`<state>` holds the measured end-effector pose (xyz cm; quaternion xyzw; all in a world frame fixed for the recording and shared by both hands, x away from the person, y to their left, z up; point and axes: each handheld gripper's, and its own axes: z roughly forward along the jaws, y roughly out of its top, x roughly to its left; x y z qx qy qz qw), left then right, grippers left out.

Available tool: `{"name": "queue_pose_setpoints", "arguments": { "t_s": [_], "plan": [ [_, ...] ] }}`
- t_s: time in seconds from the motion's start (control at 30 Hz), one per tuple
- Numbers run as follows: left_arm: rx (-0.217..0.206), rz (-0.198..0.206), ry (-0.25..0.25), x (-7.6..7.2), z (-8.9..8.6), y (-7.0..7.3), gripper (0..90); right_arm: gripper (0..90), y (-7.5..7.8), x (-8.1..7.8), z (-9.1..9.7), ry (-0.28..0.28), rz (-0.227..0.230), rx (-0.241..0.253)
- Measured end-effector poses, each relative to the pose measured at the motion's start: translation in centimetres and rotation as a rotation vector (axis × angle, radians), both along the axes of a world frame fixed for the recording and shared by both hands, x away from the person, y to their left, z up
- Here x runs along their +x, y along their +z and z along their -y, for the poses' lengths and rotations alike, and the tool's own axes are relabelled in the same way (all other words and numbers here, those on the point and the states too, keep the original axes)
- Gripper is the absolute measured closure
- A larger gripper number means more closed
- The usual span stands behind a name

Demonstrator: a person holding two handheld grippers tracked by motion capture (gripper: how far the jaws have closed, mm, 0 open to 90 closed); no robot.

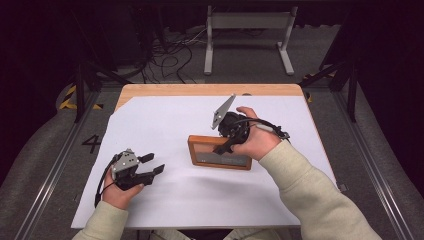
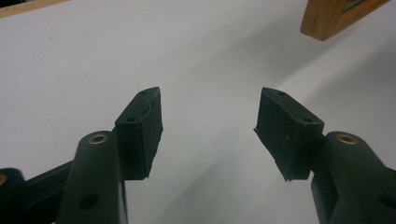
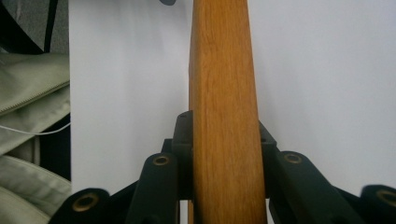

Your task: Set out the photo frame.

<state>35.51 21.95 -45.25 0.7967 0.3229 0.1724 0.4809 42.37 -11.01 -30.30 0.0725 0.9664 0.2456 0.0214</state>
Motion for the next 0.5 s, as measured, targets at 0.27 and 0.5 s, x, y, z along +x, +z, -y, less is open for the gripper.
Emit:
{"name": "queue_pose_setpoints", "arguments": {
  "t_s": [0.27, 0.5],
  "plan": [
    [0.003, -0.004, -0.003, 0.1, 0.0, -0.1, 41.2, 71.4, -1.5, 2.5, -0.3, 0.084, -0.003, -0.002],
    [0.003, -0.005, -0.009, 0.2, 0.0, -0.1, 41.2, 71.4, -3.6, 4.0, 0.0, 0.1, -0.028, 0.001]
  ]
}}
